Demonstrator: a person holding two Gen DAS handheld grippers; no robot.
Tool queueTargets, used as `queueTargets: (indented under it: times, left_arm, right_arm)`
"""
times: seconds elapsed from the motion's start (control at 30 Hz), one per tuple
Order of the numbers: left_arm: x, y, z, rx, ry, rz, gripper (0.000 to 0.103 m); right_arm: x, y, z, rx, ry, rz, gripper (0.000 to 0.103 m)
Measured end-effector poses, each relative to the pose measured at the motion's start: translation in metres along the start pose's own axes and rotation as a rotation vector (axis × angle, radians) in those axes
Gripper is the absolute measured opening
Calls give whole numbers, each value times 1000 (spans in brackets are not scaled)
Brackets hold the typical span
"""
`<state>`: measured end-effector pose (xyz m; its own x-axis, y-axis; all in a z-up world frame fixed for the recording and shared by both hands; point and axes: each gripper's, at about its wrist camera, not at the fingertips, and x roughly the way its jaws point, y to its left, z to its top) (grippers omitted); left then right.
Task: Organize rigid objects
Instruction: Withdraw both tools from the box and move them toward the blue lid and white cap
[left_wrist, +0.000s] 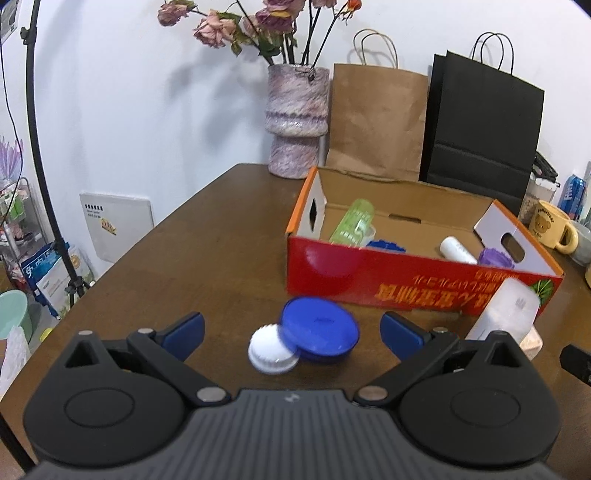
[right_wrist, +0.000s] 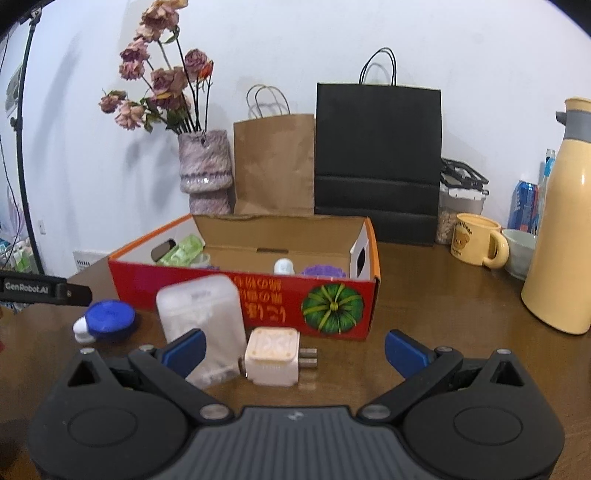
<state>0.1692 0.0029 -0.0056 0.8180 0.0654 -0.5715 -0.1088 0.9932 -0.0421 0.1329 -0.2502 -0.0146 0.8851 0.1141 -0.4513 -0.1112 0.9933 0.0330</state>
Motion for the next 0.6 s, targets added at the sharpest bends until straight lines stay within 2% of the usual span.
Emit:
queueTargets:
  times: [0.3,0.6]
  left_arm:
    - [9,12,-13,36,44,20,103]
    - [24,17,-17,42,70,23,103]
  right_arm:
    - [6,1,-10,-27,50,4,103]
    - [31,5,-11,-60,110,-7,103]
